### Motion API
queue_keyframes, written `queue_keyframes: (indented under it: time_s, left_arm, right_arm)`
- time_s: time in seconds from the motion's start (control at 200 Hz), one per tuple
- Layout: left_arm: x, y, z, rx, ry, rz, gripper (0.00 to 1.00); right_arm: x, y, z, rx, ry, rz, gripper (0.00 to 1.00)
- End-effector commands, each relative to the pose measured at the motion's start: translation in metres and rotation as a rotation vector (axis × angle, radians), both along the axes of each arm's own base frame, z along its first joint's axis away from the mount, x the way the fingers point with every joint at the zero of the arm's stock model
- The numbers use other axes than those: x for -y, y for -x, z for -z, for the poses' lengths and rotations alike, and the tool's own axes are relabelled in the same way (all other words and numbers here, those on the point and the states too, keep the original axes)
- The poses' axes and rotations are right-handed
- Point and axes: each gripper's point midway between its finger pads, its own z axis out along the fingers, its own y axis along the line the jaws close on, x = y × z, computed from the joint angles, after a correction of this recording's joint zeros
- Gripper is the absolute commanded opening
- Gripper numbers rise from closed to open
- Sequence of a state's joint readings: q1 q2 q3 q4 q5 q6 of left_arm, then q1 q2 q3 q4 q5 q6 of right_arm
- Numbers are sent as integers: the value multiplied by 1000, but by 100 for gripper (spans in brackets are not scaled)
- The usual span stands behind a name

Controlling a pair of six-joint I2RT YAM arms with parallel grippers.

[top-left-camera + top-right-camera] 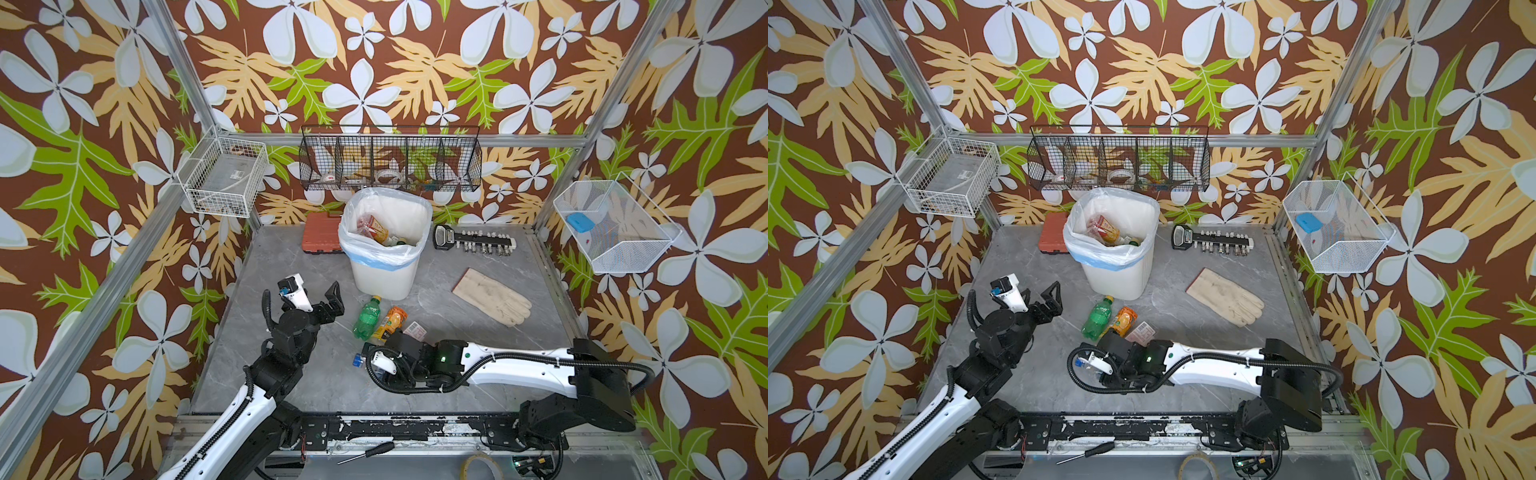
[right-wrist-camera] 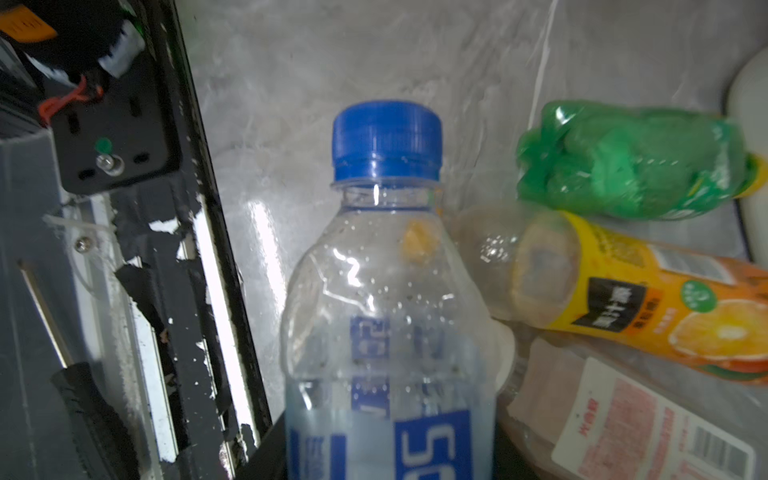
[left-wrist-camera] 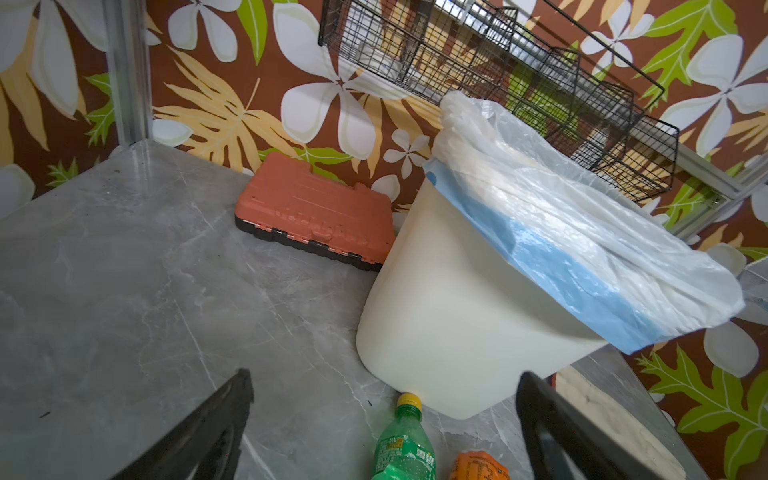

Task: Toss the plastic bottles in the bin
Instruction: 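Lower the right gripper and grasp the blue-cap soda water bottle, then carry the soda water bottle with the right gripper over the bin and release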

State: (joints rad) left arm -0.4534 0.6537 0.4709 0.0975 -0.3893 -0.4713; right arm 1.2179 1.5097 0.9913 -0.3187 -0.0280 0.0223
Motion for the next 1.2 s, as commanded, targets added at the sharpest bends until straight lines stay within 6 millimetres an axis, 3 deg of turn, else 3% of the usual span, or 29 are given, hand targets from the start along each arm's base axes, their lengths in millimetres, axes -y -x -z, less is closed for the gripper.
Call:
queue_keyframes:
  time_s: [0.0,0.135,0.24,0.49,0.621,0.731,0.891,1.021,1.196]
  left_arm:
    - [-19,2,1,-1,31,-95,100]
    - [-29,7,0,30,77,-120,100]
    - [-31,10,0,51,100,-121,100]
    - [-28,9,0,45,106,-102,100]
    - [-26,9,2,37,102,-93,100]
    - [-24,8,4,28,97,-80,100]
    - [-21,8,6,18,94,-63,100]
    - [-19,8,7,12,93,-53,100]
    - [-16,6,8,4,90,-41,100]
  right_arm:
    - [-9,-3,-34,10,-93,28,47]
    - [-20,-16,-93,59,-214,90,47]
    - [-26,-37,-146,141,-310,154,46]
    - [-13,-128,-260,330,-486,306,47]
    - [2,-183,-294,406,-510,361,47]
    - [12,-228,-303,428,-508,388,47]
    - [11,-274,-292,437,-425,380,47]
    - [8,-295,-276,419,-356,373,47]
    - [1,-302,-248,389,-288,352,47]
